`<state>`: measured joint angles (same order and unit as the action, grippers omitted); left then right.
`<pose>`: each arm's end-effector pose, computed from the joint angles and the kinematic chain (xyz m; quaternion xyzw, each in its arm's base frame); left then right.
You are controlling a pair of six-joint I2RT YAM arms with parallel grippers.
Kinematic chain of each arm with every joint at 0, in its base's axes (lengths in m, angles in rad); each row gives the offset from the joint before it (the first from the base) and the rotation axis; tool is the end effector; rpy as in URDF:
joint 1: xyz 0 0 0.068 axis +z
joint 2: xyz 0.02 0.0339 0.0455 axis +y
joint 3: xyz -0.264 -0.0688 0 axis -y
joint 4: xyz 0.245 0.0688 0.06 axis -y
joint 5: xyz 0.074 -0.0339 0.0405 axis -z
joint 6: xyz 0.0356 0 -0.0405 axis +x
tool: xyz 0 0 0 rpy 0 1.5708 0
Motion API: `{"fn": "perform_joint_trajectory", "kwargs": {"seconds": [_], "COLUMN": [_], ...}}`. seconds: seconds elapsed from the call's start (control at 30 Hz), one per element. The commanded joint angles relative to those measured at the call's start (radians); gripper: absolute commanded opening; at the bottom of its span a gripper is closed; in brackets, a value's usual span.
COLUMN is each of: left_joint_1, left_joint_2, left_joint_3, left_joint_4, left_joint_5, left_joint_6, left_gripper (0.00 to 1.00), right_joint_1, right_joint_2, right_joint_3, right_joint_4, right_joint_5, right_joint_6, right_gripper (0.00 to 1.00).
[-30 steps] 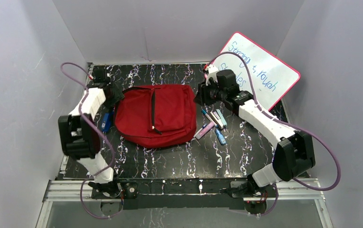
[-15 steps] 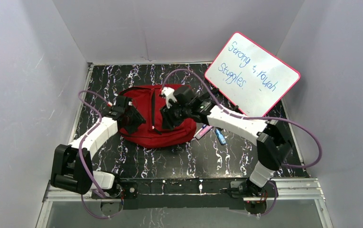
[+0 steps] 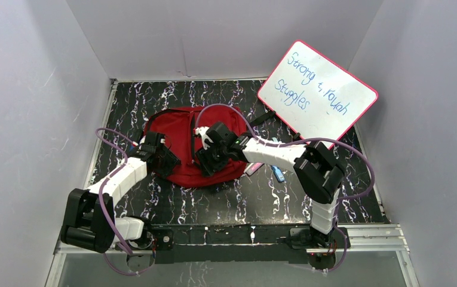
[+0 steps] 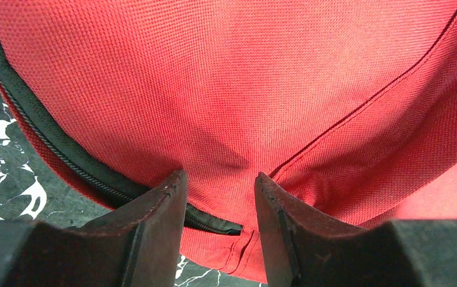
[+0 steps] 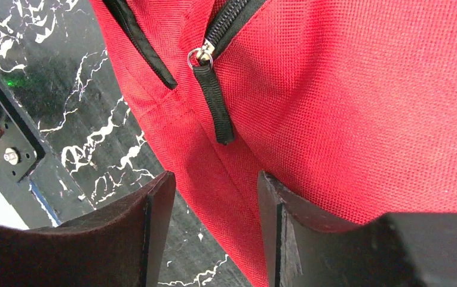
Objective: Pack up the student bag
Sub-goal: Unzip the student bag at the center of the board.
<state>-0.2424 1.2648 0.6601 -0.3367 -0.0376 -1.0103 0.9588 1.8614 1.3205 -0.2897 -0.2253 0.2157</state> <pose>0.2339 -0.0565 0.1867 -0.3615 0.8793 -0.1669 0.2612 0.2290 0.3401 0.2115 -0.3742 0.8484 0.2864 0.2411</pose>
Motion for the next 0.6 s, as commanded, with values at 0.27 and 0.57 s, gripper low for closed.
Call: {"fn": "perform_joint_trajectory", "kwargs": {"seconds": [0.27, 0.57], "left_joint_1": [0.003, 0.002], "left_joint_2": [-0.025, -0.067], "left_joint_3": [-0.031, -0.068], "left_joint_4": [0.006, 0.007], "left_joint_5": [-0.011, -0.007], "left_joint_6": [0.017, 0.010], "left_gripper": [0.42, 0.42], "right_joint_1": [0.004, 0.004], "right_joint_2": [0.052, 0.104], "right_joint_3": [0.039, 0.069], "right_joint_4": [0.141, 0.221], "right_joint_5": [0.022, 0.004], "right_joint_6": [0.034, 0.055], "right_gripper": [0.63, 0.61]}}
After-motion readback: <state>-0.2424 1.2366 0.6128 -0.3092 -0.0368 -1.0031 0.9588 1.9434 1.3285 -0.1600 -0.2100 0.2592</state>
